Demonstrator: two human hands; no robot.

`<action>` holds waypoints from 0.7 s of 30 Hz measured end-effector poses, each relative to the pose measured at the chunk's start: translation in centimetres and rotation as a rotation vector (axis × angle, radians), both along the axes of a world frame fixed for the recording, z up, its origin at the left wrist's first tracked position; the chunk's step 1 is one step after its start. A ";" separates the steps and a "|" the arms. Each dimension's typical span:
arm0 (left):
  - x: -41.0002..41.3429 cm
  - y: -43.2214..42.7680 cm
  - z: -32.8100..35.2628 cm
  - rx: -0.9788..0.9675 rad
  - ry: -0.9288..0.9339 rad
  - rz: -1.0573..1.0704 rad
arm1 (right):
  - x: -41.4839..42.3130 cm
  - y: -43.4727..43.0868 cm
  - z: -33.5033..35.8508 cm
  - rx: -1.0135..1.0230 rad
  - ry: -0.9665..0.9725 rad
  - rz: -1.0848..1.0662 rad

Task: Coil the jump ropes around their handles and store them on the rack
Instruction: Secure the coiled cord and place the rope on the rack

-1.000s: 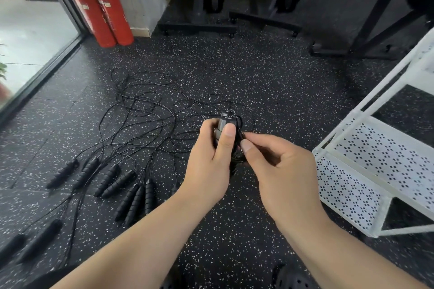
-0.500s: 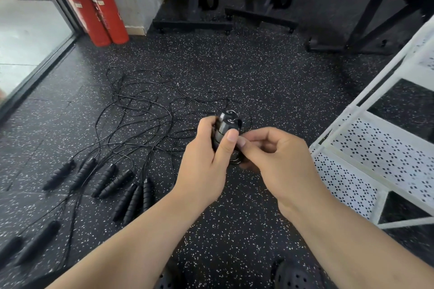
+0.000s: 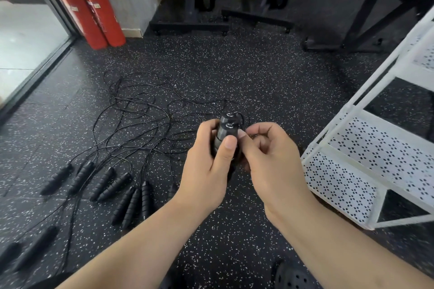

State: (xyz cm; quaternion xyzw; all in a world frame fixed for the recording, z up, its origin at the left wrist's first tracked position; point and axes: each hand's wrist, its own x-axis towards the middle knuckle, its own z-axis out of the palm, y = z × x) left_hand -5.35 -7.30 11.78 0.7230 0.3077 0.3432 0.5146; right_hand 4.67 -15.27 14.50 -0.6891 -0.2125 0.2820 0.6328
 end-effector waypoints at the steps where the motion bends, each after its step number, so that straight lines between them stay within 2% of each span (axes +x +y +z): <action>1: 0.0 0.0 0.1 -0.001 -0.017 -0.005 | -0.1 0.0 -0.1 0.004 -0.008 0.004; 7: 0.1 0.5 -0.2 -0.085 -0.084 -0.051 | 0.8 0.1 0.5 0.032 -0.037 0.198; 11: 0.1 0.6 0.3 -0.157 -0.088 -0.036 | 2.5 0.1 0.8 0.045 0.056 0.235; 17: 0.1 -0.1 2.1 -0.681 -0.160 -0.140 | 3.7 0.0 1.4 0.022 0.156 0.405; 21: 0.3 0.1 1.8 -0.888 -0.226 -0.228 | 3.6 -0.1 2.0 0.026 0.221 0.335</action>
